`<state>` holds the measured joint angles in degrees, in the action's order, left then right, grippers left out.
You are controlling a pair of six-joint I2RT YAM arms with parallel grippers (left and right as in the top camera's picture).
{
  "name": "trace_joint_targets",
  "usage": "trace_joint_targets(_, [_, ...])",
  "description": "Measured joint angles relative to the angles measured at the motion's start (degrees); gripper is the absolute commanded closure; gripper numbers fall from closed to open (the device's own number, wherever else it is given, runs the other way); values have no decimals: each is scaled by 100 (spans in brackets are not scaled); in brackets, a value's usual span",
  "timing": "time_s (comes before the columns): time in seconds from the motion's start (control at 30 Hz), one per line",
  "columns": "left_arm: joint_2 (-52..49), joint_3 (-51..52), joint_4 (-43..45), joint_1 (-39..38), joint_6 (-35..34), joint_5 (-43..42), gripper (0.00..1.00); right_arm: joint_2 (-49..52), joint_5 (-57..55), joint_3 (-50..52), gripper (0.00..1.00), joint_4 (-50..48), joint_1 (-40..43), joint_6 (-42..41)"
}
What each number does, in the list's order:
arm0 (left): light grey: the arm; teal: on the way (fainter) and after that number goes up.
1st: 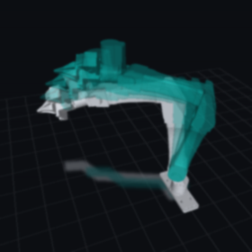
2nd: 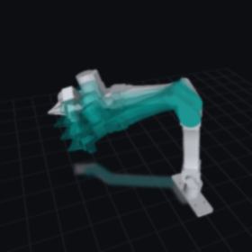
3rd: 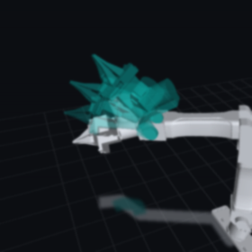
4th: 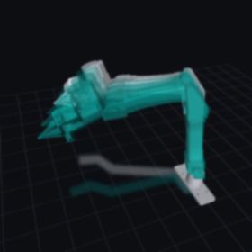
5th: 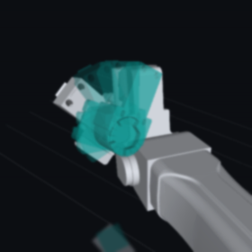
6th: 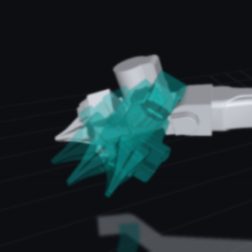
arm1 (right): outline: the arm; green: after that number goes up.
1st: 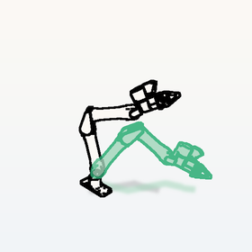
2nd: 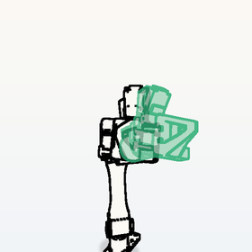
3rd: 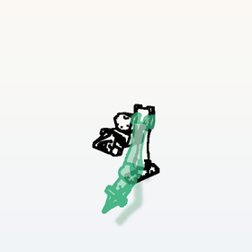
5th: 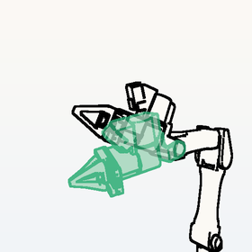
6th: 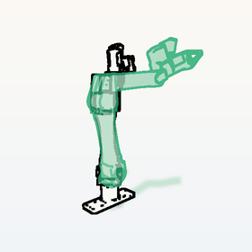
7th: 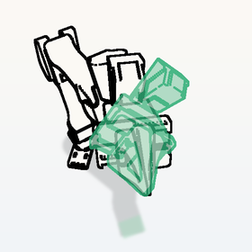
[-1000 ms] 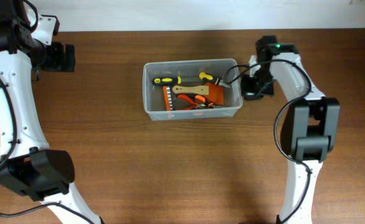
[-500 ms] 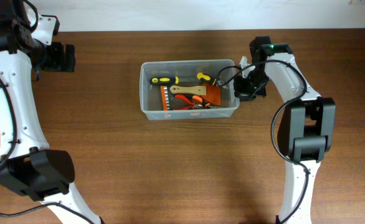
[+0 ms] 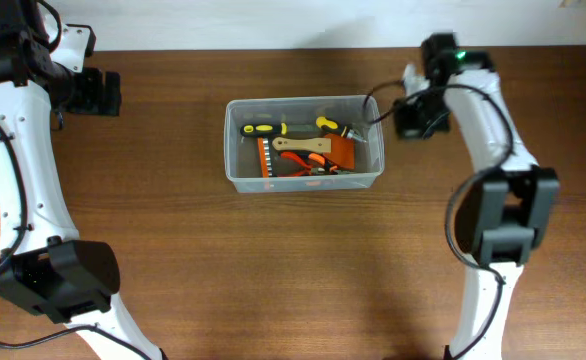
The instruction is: Pack container
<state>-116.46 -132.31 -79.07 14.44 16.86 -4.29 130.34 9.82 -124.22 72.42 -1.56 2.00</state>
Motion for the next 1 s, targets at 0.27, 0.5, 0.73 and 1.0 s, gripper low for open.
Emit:
trace_joint_targets(0.27, [0,0,-98,-2,-146,-20,1,-1926,-234,-1419,96,-4,-48,168])
trace_joint_targets(0.5, [0,0,-352,-2,-529,-24,1,-3773,-251,-1766,85,28,-229,216])
trace_joint_targets(0.73, [0,0,-409,0,-667,-24,1,-4833,-254,-1768,1,120,-229,258])
trace_joint_targets(1.0, [0,0,-409,0,-688,-24,1,-5383,-251,-1768,1,367,-229,269])
